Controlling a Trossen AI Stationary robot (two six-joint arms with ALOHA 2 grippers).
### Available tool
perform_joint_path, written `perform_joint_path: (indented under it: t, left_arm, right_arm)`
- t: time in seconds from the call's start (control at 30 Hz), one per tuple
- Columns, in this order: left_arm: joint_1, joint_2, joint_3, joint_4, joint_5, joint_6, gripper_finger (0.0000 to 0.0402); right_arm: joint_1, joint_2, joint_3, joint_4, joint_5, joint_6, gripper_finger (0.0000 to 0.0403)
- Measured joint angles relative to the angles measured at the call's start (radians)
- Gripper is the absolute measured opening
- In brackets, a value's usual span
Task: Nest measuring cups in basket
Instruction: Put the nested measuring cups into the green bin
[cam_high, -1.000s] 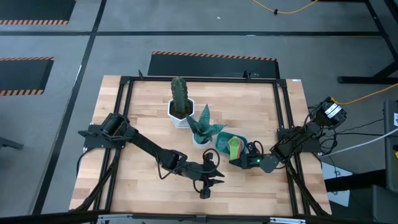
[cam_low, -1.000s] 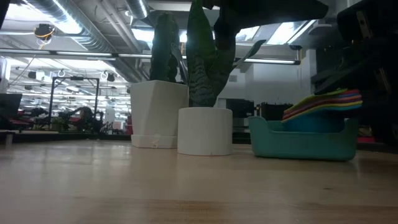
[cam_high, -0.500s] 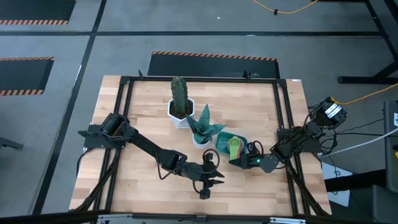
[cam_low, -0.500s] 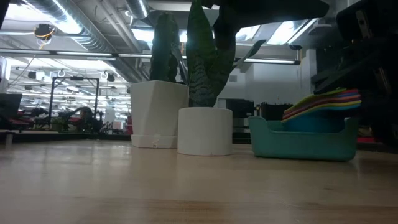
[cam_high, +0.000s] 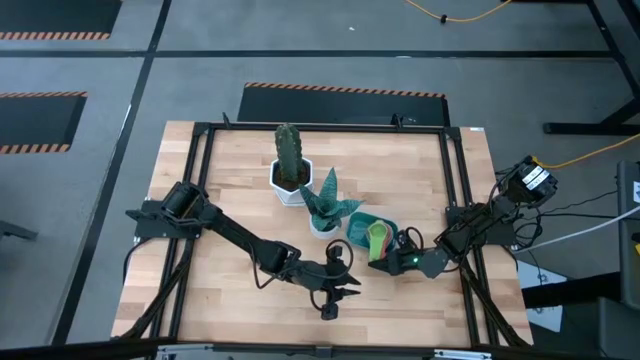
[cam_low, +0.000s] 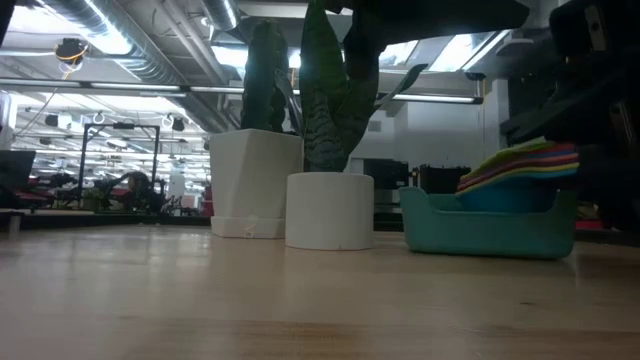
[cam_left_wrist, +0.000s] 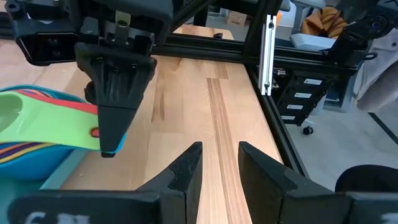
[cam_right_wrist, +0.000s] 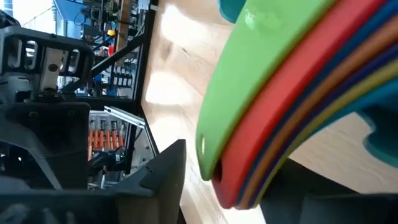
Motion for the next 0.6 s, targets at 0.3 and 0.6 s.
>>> perform_joint_path:
  t: [0.3,0.6]
  left_arm:
    - [0.0,0.0,0.0,0.0,0.0,0.0,0.0096]
    - [0.0,0.0,0.0,0.0,0.0,0.0,0.0096]
  right_arm:
    - [0.0,0.0,0.0,-0.006,-0.027,0.0,0.0213]
    - [0.008,0.0,0.0,-0.016,-0.078,-0.004,0.0215]
